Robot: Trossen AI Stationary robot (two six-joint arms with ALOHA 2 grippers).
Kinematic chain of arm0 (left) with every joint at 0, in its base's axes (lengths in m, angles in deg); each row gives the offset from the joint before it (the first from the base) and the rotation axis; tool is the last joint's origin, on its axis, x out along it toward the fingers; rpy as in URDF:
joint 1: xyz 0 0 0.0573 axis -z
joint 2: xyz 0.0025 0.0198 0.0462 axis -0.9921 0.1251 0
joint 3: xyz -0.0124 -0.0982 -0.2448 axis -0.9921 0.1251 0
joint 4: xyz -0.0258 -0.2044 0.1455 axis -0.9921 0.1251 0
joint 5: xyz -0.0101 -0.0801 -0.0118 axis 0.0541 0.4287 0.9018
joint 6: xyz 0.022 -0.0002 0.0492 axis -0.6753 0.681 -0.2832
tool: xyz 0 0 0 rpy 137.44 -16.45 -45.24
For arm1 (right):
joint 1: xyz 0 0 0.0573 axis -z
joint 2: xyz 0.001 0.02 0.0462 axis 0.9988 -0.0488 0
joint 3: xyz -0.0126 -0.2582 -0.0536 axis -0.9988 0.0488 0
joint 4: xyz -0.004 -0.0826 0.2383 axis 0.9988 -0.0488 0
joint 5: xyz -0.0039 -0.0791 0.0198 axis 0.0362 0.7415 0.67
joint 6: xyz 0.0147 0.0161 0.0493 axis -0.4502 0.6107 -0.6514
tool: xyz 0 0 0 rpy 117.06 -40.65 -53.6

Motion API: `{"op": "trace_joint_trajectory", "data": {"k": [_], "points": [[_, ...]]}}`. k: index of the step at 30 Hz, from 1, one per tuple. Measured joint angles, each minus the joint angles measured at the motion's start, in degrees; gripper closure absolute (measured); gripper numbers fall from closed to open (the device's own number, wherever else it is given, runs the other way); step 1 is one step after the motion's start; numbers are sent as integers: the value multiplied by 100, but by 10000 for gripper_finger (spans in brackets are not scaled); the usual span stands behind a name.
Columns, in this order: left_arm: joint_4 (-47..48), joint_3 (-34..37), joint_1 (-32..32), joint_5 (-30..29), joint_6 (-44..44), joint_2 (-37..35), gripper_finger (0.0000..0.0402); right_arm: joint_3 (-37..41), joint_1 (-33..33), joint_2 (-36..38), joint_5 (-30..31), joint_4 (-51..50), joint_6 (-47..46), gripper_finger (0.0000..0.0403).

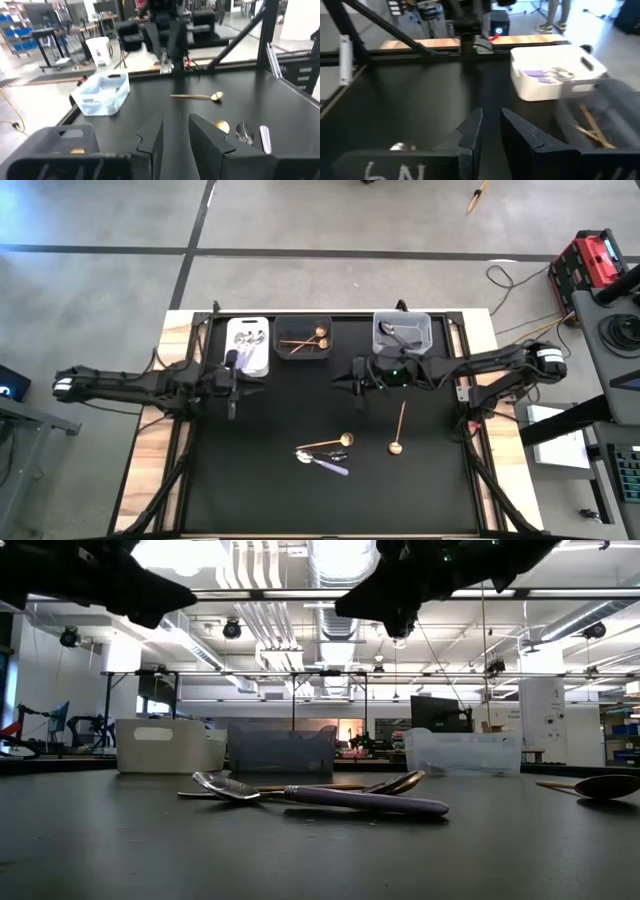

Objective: Sort silverware by color (type)
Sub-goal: Put the gold spoon into the black bin

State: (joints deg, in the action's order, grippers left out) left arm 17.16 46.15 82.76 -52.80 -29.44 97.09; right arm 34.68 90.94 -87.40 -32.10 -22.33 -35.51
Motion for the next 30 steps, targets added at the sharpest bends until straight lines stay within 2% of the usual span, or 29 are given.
{"op": "trace_joint_trajectory", "data": {"k": [10, 16, 21, 30], "points": [[23, 192, -4, -19, 0, -358, 326, -579, -638, -678, 46, -109, -355, 344], [23, 193, -4, -19, 14, -356, 326, -1106, -853, -1010, 47, -767, -784, 344], [24, 193, -4, -21, 16, -354, 326, -1652, -974, -1350, 54, -1943, -1355, 344], [26, 193, -4, -26, -12, -343, 326, -2663, -1140, -1947, 42, -5141, -2826, 344]]}}
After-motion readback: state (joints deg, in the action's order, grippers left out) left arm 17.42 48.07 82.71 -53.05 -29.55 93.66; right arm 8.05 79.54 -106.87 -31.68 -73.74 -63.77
